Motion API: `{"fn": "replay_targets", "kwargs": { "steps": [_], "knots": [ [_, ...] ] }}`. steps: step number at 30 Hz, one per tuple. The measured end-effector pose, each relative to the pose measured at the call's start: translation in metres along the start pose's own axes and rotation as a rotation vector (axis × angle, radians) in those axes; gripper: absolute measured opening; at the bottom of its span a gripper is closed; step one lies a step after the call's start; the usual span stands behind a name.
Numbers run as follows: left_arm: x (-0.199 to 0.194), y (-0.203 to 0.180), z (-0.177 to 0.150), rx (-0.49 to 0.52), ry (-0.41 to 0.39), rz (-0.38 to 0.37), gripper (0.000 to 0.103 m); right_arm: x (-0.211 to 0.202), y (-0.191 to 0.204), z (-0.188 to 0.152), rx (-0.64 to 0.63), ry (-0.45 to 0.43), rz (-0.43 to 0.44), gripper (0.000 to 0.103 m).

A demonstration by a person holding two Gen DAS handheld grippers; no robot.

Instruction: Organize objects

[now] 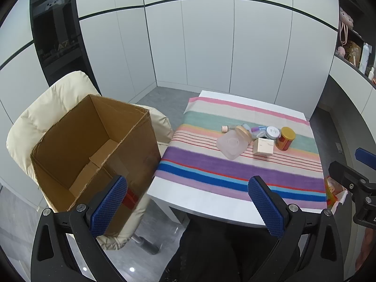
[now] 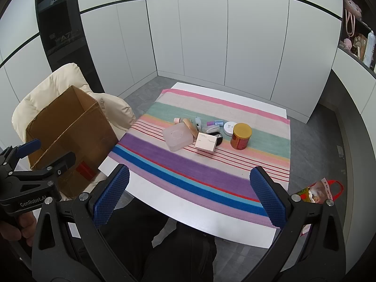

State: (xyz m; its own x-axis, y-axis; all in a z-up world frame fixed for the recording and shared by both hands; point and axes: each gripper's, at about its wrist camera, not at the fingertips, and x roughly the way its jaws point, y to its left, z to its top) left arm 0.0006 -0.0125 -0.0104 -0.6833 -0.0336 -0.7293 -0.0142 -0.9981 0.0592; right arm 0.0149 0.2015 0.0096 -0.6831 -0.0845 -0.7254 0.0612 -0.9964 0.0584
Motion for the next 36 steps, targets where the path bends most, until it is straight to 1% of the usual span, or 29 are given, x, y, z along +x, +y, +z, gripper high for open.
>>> {"fn": "replay_targets", "kwargs": {
  "steps": [9, 15, 36],
  "knots": [
    [0.0012, 0.0002, 0.0022, -0.010, 0.004, -0.005, 0.103, 0.0015, 0.0024, -0.0012, -0.002, 0.000, -0.002, 0.103],
    [-0.0006, -0.0029, 0.0013, 0.005, -0.008, 0.001, 0.103, 0.0022, 0.0017, -0.0013, -0.002, 0.000, -0.002, 0.103],
    [0.0027, -0.0015, 0.0002, 0.003, 0.003, 0.007, 0.103, 0.0021, 0.0034, -0.0023, -0.001, 0.003, -0.002, 0.103]
  ]
}}
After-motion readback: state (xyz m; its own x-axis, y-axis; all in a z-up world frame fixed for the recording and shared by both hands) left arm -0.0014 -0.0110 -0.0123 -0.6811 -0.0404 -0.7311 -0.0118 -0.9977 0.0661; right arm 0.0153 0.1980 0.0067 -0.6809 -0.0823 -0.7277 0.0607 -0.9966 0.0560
